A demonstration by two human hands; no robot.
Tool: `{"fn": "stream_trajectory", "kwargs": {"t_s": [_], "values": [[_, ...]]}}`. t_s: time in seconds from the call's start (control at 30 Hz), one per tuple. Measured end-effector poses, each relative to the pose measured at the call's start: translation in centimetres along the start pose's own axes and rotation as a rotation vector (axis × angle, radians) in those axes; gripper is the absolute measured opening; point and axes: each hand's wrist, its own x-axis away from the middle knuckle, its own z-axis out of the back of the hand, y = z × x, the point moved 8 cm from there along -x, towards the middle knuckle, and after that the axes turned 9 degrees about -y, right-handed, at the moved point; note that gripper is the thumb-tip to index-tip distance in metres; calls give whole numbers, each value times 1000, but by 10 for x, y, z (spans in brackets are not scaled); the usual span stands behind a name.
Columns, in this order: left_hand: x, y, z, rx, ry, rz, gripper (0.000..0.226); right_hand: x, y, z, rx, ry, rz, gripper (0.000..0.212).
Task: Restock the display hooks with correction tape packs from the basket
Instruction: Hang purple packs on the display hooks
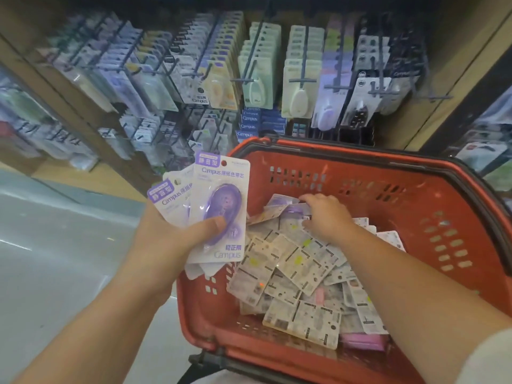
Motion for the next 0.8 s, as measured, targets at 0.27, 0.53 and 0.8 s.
{"fn": "stream_trajectory", "kwargs": {"t_s": [0.27, 0.53, 0.8], "values": [[-1, -1, 3, -38, 23, 27, 66, 2, -1, 0, -166, 144, 34, 16], [-12, -16, -8, -67, -18, -9, 98, 74, 2, 77, -655, 279, 189, 15], [-20, -17, -41, -113, 5, -65, 94, 157, -21, 131, -1141, 244, 347, 18]]}}
